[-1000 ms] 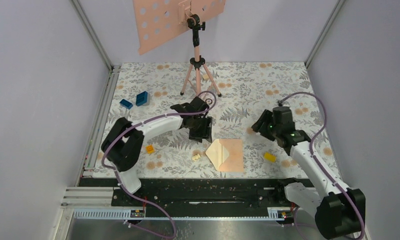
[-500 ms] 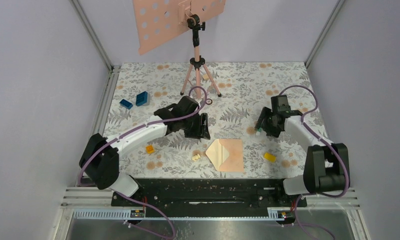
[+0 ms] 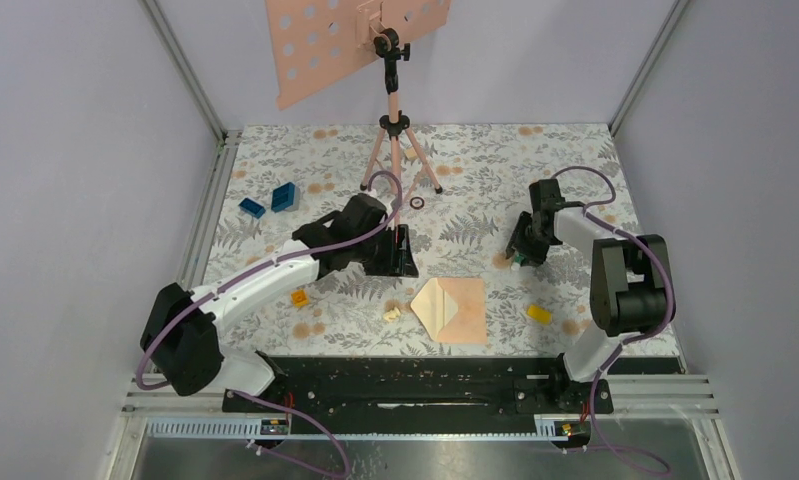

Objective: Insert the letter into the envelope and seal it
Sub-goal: Open the solid glue cap from the solid glue.

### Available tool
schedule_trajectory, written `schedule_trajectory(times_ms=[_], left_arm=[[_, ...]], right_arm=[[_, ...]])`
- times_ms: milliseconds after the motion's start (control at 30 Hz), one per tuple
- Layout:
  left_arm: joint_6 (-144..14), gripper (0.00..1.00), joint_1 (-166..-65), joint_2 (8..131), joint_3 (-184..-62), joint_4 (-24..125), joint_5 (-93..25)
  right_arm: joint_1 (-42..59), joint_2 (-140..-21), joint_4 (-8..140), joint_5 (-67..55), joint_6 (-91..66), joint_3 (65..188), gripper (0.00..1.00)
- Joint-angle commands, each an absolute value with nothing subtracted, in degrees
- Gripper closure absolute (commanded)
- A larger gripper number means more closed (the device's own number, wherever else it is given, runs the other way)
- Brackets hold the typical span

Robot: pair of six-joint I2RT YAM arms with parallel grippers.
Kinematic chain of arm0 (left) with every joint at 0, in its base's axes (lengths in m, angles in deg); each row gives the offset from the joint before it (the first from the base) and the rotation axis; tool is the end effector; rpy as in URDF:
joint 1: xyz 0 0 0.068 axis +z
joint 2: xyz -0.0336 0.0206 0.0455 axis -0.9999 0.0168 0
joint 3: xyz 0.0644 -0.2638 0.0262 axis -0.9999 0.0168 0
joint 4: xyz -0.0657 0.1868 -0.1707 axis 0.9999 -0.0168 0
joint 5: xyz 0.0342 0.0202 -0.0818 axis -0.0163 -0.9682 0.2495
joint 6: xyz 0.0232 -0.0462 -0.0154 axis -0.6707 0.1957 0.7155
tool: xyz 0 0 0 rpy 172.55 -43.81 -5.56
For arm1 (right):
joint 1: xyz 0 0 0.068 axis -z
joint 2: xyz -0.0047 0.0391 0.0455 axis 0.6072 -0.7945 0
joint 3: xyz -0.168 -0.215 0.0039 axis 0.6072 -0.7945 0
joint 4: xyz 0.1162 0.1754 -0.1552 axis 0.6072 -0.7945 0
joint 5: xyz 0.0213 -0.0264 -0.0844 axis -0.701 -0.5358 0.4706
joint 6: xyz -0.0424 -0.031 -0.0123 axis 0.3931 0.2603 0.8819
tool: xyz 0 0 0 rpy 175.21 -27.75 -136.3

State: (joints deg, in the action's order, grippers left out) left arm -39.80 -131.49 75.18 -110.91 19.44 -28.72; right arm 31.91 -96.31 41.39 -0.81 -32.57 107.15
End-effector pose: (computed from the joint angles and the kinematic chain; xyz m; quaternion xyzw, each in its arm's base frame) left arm 0.2154 -0.2082 0.2617 0.0858 0.9278 -0.3065 0.1946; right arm 0.3206 0.0324 0.1605 0.1777 0.9613 0.0801 0.1946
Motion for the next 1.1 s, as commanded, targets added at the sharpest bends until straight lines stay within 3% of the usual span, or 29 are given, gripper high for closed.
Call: schedule_trajectory(times_ms=[0, 167, 233, 433, 600, 900, 1067], left_arm=[[-39.60, 0.48, -131.59, 70.73, -110.99, 22.00, -29.44], [-39.87, 0.48, -131.55, 69.21, -112.30, 20.88, -29.83], [-40.03, 0.49, -131.47, 69.08, -113.86, 19.23, -30.07], [-37.13, 0.46, -131.93, 65.89, -113.69, 24.99, -25.86], [-32.92, 0.30, -132.00, 62.70, -110.79, 32.60, -24.35], [-24.32, 0.29, -135.56, 68.68, -106.10, 46.85, -18.91], [-20.76, 0.37, -136.79, 71.40, -103.44, 53.06, -17.93]], right_arm=[[32.05, -97.79, 40.81, 0.14, -31.75, 110.70, 0.56], [32.03, -97.29, 39.24, -2.79, -29.41, 111.90, 0.89], [32.03, -93.83, 39.25, -5.67, -29.17, 110.47, 0.96], [31.06, -75.37, 45.48, -22.60, -30.79, 100.43, 1.00], [26.05, -61.78, 48.26, -30.23, -31.29, 91.98, 1.00], [17.53, -45.15, 64.89, -36.62, -44.25, 77.74, 1.00], [16.62, -42.30, 65.72, -36.67, -46.54, 76.93, 1.00]])
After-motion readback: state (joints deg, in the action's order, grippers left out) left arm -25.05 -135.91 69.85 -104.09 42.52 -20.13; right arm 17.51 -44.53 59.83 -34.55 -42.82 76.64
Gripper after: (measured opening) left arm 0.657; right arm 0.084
